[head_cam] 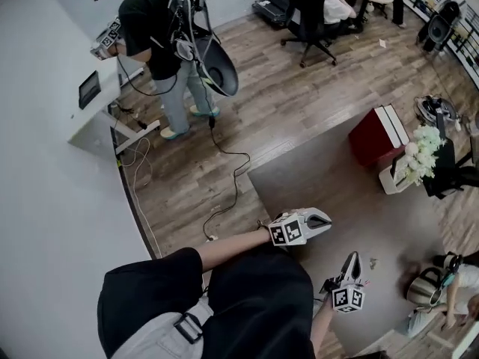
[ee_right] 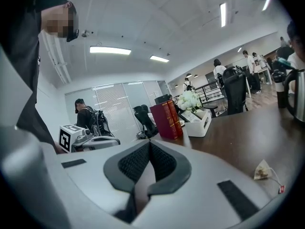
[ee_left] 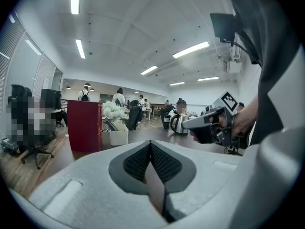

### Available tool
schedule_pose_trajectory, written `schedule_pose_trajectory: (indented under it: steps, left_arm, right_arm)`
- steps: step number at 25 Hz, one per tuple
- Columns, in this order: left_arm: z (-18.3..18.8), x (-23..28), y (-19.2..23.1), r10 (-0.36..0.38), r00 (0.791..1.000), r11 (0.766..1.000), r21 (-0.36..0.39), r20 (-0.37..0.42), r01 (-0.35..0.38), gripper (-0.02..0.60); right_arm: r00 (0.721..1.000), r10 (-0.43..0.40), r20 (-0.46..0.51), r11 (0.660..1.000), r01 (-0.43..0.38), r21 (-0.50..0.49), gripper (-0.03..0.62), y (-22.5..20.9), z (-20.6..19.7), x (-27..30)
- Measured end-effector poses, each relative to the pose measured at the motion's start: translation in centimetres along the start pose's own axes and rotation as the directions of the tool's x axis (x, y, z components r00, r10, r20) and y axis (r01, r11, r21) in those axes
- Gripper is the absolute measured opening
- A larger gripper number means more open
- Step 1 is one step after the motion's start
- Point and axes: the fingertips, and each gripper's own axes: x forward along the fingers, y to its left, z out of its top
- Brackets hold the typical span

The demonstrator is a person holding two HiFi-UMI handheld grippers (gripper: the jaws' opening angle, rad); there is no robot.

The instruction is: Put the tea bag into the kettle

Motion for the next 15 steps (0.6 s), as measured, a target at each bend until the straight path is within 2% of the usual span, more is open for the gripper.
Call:
schedule_pose_trajectory:
  steps: [7, 15]
  left_arm:
    - [0.9, -1.7, 0.3, -0.005, 0.999, 1.0, -0.005, 0.036, 0.005, 0.005]
    - [0.7, 0.3, -1.6, -0.055, 0.998, 0.998, 0.003, 0.012, 0.055, 0.005]
  right_arm:
    - [1.0, -0.022, 0.011, 0.999, 0.022, -0.047, 0.006, 2.6, 0.9, -0.3]
    - [0.997, -0.083, 0.006, 0.996, 0.083, -0.034, 0.006, 0.8, 0.3, -2.5]
